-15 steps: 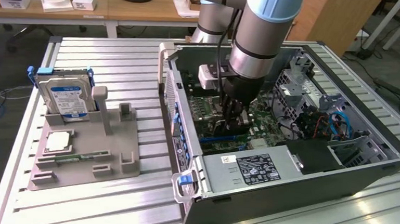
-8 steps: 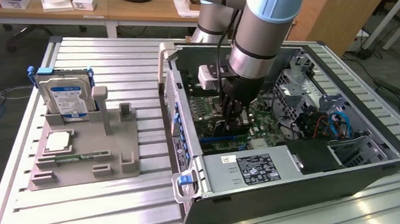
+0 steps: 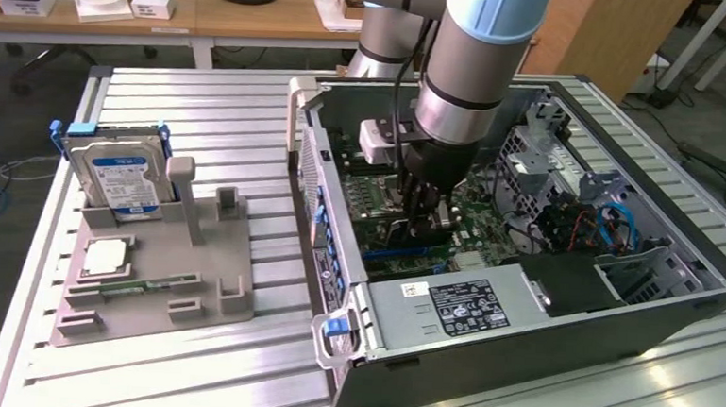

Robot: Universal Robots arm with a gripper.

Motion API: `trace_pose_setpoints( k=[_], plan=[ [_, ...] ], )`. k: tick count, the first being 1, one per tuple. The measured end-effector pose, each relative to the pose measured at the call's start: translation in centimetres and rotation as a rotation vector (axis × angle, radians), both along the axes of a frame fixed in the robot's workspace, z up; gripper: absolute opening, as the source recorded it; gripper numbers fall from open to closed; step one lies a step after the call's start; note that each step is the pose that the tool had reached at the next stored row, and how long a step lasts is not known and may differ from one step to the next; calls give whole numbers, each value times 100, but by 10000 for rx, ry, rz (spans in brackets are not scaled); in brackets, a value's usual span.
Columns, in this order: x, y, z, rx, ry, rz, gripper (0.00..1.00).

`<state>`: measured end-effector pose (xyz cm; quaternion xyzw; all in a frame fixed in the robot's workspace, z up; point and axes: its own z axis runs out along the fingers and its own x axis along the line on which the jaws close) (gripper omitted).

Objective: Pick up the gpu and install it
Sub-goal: 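Insert the gpu into the slot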

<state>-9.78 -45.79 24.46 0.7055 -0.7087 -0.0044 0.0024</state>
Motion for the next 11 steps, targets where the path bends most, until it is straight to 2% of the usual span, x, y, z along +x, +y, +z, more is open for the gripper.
trace_pose_setpoints(
  k=[11],
  plan=[
    [-7, 7, -3, -1, 0, 2, 27]
  ],
)
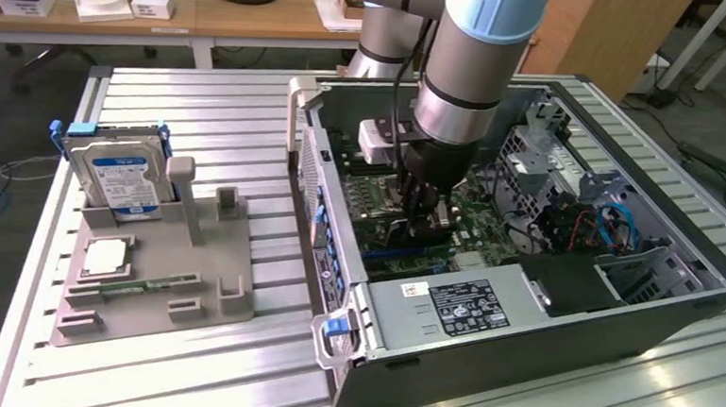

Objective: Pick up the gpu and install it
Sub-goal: 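Insert the gpu into the slot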

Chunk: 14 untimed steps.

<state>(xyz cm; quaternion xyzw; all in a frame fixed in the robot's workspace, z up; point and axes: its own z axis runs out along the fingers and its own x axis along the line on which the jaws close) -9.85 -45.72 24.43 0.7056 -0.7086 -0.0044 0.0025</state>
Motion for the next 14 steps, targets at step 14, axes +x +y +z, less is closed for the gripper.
trace_pose_setpoints(
  k=[14],
  plan=[
    [0, 3, -24, 1, 0, 11, 27]
  ],
)
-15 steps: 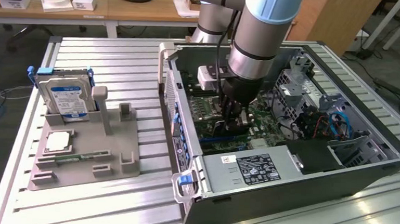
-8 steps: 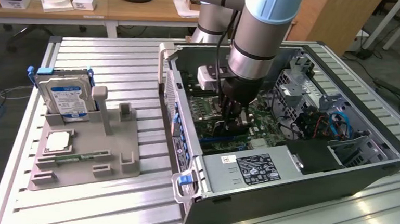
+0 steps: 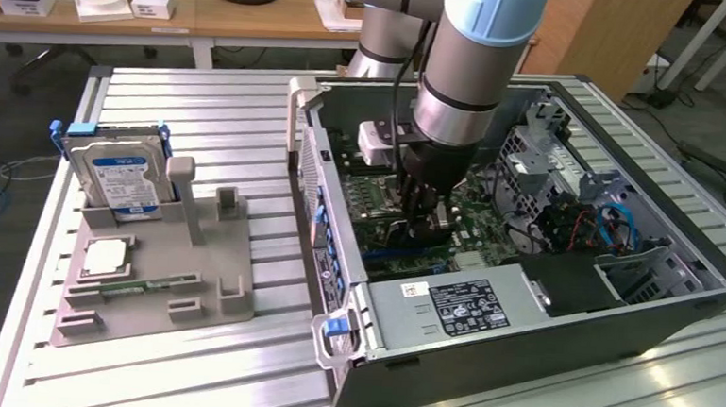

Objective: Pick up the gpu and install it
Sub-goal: 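Insert the gpu into the slot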

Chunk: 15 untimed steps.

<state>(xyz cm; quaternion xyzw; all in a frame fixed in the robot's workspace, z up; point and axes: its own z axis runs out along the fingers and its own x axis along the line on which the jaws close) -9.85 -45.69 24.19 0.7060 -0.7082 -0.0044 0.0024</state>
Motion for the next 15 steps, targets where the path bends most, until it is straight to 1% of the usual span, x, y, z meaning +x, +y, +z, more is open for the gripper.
trace_pose_setpoints(
  k=[12, 15],
  plan=[
    [0, 0, 0, 0, 0, -1, 27],
    [0, 1, -29, 5, -2, 0, 27]
  ],
)
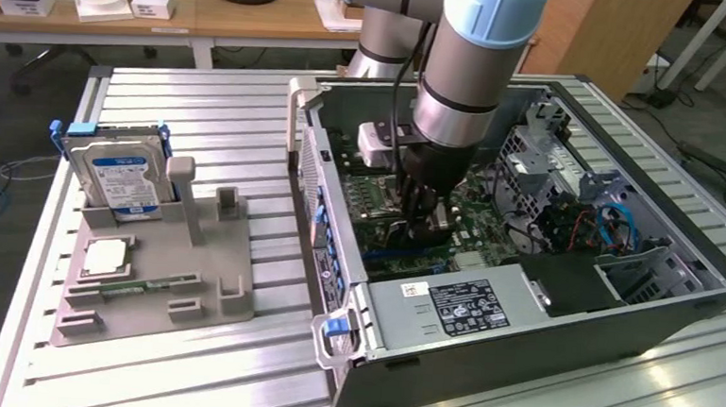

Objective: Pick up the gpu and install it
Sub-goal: 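Insert the gpu into the slot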

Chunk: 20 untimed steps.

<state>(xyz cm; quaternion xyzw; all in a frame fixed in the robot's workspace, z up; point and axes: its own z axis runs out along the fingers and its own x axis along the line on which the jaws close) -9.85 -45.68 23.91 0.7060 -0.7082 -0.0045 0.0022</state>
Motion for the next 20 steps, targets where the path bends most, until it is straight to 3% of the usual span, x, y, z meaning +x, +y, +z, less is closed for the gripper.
trace_pose_setpoints(
  k=[20],
  plan=[
    [0, 0, -53, -4, 2, 0, 27]
  ],
)
